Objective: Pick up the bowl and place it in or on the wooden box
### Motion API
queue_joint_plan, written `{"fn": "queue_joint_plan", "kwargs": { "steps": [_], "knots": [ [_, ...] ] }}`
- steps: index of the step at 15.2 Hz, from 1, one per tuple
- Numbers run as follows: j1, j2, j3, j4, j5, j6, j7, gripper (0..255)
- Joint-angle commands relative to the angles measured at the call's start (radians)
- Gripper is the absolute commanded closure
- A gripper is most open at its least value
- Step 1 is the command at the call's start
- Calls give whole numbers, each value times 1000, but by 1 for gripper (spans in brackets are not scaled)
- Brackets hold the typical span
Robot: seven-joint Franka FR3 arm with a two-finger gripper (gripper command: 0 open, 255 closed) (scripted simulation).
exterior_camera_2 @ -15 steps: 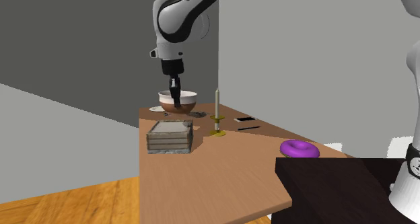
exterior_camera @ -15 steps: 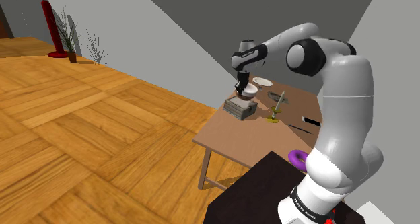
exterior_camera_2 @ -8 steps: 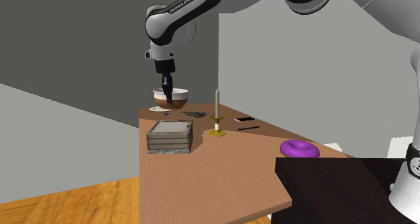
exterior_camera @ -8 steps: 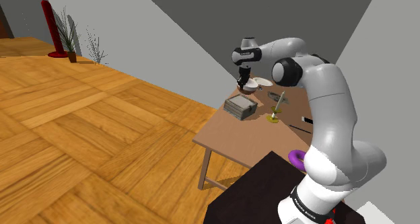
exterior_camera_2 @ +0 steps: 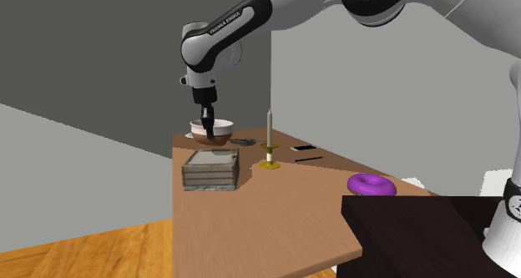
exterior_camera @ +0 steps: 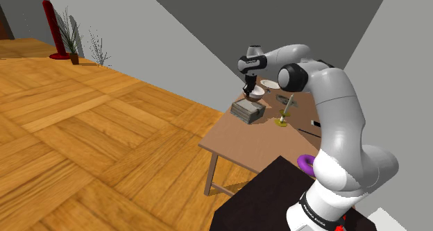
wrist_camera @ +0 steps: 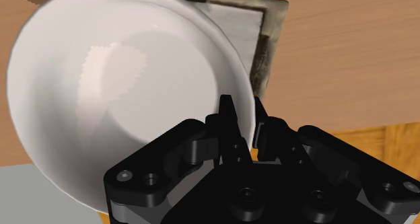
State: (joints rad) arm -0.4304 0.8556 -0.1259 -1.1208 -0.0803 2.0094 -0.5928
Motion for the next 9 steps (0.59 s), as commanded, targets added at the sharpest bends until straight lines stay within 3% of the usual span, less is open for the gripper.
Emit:
{"fn": "queue_joint_plan", "kwargs": {
  "steps": [1, 9],
  "knots": [
    [0, 13, 0, -2, 0, 16, 2, 255],
    [-1, 54, 1, -21, 0, 76, 11, 255]
  ]
}}
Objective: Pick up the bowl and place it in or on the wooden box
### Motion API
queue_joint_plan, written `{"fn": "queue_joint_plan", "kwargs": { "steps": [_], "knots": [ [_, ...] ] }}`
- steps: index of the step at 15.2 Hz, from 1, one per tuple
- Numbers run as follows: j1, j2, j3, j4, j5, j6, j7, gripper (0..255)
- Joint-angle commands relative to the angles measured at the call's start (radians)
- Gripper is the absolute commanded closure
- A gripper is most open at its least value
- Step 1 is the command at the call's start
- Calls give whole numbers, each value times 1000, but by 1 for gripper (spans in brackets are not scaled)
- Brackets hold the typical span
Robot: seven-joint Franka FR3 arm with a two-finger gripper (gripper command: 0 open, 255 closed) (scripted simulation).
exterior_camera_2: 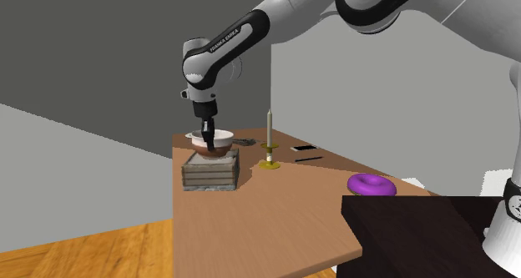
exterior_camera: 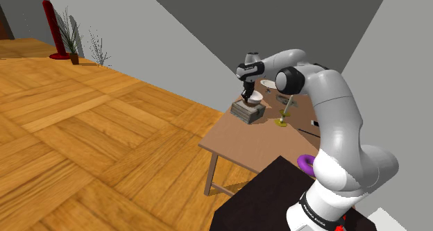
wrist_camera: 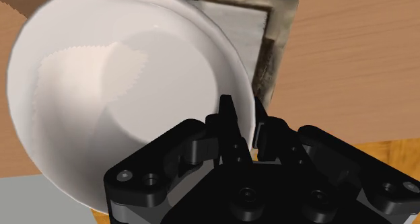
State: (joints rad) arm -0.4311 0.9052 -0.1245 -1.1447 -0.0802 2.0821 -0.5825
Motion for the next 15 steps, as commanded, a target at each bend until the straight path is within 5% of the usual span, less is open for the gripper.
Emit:
{"fn": "queue_joint_plan", "kwargs": {
  "steps": [1, 6, 7, 15],
  "knots": [
    [0, 5, 0, 3, 0, 3, 0, 255],
    [0, 5, 0, 3, 0, 3, 0, 255],
    [0, 4, 0, 3, 0, 3, 0, 0],
    [9, -47, -1, 13, -1, -60, 1, 0]
  ]
}}
